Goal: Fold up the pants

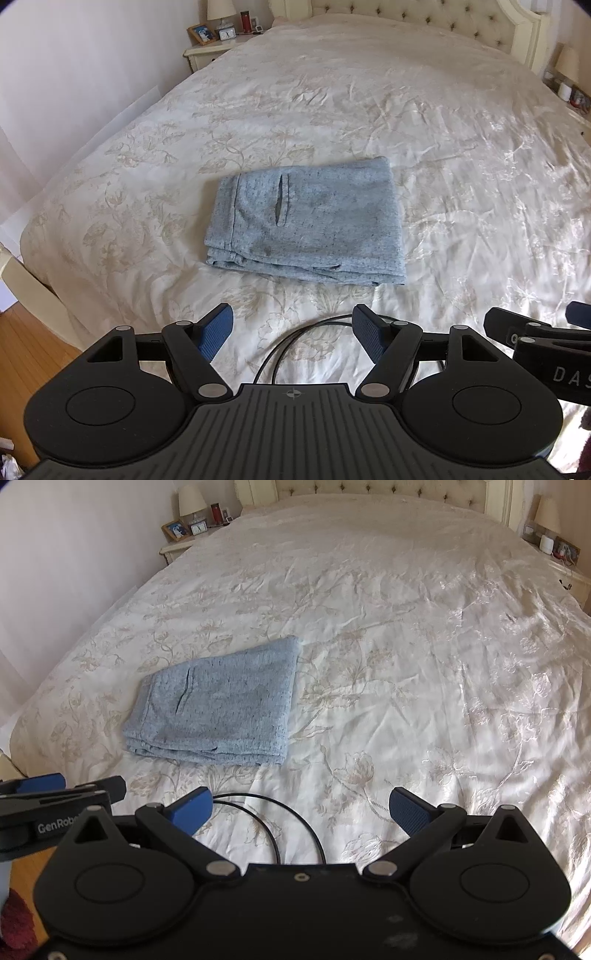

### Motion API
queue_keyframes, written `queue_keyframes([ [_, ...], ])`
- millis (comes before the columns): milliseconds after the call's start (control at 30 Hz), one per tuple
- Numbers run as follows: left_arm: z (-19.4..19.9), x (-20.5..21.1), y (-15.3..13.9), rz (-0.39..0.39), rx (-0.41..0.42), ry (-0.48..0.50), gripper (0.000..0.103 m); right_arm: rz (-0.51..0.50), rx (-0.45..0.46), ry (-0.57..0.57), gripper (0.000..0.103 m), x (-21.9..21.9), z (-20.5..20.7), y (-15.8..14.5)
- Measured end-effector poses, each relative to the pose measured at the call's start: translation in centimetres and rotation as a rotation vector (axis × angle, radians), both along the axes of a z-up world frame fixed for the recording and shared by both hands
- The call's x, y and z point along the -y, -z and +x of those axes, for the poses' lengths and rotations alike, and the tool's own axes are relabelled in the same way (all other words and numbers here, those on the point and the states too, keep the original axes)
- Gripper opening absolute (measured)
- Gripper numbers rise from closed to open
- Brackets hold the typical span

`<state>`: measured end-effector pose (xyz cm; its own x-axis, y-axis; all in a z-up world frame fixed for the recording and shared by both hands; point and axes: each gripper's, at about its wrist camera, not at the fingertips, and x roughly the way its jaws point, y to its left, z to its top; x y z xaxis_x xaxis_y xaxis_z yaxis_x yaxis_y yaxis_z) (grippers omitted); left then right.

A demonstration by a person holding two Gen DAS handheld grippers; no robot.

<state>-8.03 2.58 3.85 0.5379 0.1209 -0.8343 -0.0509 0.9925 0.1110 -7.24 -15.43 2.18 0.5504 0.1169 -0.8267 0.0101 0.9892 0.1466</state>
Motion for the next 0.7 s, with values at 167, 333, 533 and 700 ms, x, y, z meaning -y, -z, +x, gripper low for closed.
queue_keyframes([
  [167, 0.9, -0.4, 0.4, -0.003, -0.012, 0.011, 0.07, -0.003, -0.006, 0.012, 0.103, -0.3, 0.7, 0.2],
  [333, 2.1, -1.1, 0.8, -0.007, -0.024, 0.043, 0.07, 0.003, -0.026, 0.031, 0.103, -0.8, 2.0, 0.6],
  [533, 4.2, -2.8, 1.1, -0.011, -0.034, 0.073, 0.07, -0.013, -0.045, 0.039, 0.103, -2.7, 3.9, 1.0],
  [700, 6.1, -4.3, 1.4, -0.018, -0.055, 0.098, 0.07, -0.024, -0.067, 0.054, 0.103, -4.5, 5.5, 1.3],
])
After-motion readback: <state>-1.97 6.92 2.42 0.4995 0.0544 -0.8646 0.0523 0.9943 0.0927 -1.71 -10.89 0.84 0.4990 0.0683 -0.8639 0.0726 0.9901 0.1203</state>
